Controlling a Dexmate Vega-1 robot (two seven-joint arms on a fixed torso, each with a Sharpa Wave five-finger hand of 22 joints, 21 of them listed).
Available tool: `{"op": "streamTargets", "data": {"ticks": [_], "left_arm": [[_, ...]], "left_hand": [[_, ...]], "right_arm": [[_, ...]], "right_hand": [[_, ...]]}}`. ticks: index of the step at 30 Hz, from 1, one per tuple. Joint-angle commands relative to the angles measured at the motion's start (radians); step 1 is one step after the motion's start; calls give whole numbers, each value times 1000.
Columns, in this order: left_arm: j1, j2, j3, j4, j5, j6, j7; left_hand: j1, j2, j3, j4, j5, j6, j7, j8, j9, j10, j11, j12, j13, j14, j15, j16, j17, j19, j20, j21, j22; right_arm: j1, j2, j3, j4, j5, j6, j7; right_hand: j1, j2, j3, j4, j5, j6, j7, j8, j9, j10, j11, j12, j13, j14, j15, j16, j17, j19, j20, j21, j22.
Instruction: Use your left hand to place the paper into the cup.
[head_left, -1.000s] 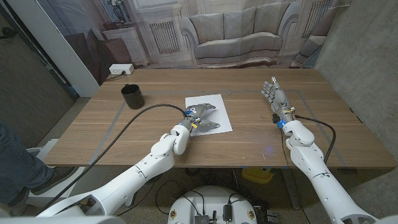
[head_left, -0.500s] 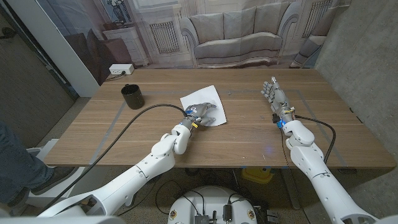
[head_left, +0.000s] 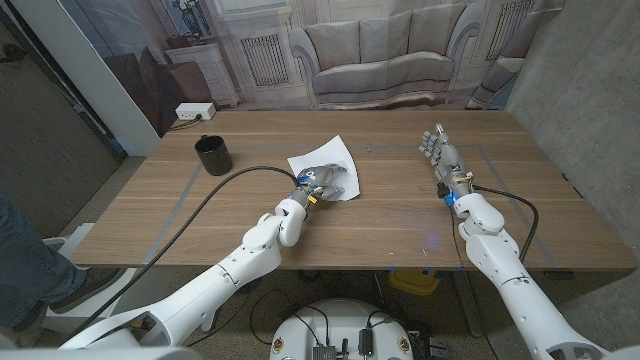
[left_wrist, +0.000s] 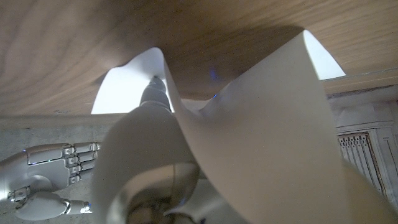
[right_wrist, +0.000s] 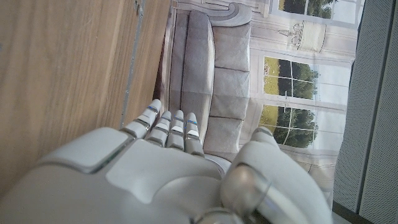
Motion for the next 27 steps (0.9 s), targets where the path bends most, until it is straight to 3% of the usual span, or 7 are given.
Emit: {"op": "streamTargets", "data": {"ticks": [1, 6, 8, 14, 23, 27], "left_arm": [[-7, -1, -7, 18, -31, -38, 26], [-8, 2, -12, 24, -44, -59, 47], [-8, 3, -13, 28, -49, -70, 58], [-5, 6, -21, 36, -66, -101, 96], [-5, 22, -35, 28, -106, -144, 107], [-1, 27, -37, 16, -108, -135, 104]], "left_hand": [[40, 6, 24, -5, -14, 23, 16, 10, 5, 27, -1, 9, 2, 35, -77, 11, 6, 50, -24, 17, 4], [70, 7, 46, -3, -30, 56, 34, 20, 6, 67, -6, 18, 1, 72, -86, 19, 7, 87, -57, 23, 4], [85, 7, 58, 0, -41, 75, 55, 24, 6, 92, -4, 22, 1, 95, -92, 23, 8, 104, -79, 24, 3], [113, 9, 87, 7, -64, 126, 72, 36, 6, 149, -9, 31, 1, 155, -107, 34, 9, 151, -116, 31, 4], [148, 4, 129, 17, -100, 220, 109, 55, 5, 256, -17, 43, 1, 277, -124, 47, 4, 210, -231, 36, 2], [152, 4, 137, 20, -105, 242, 111, 61, 5, 277, -20, 45, 2, 297, -131, 47, 2, 225, -241, 39, 2]], "right_arm": [[-2, 4, 1, 0, -1, -2, -7], [-6, 5, 0, -4, -3, 1, -8], [-8, 5, 0, -7, -4, 3, -10], [-15, 4, 0, -19, -6, 4, -14], [-29, 1, 0, -41, -6, 5, -21], [-33, 1, 0, -50, -5, 3, -24]], "right_hand": [[-1, 1, -3, -2, 1, 4, -2, 0, 6, 7, -1, -3, 2, 8, 5, -4, 1, 7, -20, -4, 1], [-1, 1, -4, -2, 1, 5, -1, 1, 6, 8, 1, -3, 2, 7, 5, -5, 1, 8, -20, -6, 1], [-1, 1, -4, -2, 1, 4, -2, 0, 6, 7, 1, -3, 2, 7, 6, -5, 1, 8, -20, -6, 1], [-1, 1, -4, -3, 2, 4, -3, 0, 6, 7, 2, -3, 2, 6, 5, -5, 1, 9, -20, -8, 1], [-1, 2, -4, -4, 2, 4, -2, 0, 6, 6, 0, -3, 2, 7, 5, -5, 1, 10, -19, -10, 1], [-1, 2, -5, -4, 2, 4, -2, 0, 6, 7, 0, -3, 2, 7, 5, -5, 1, 10, -19, -11, 1]]}}
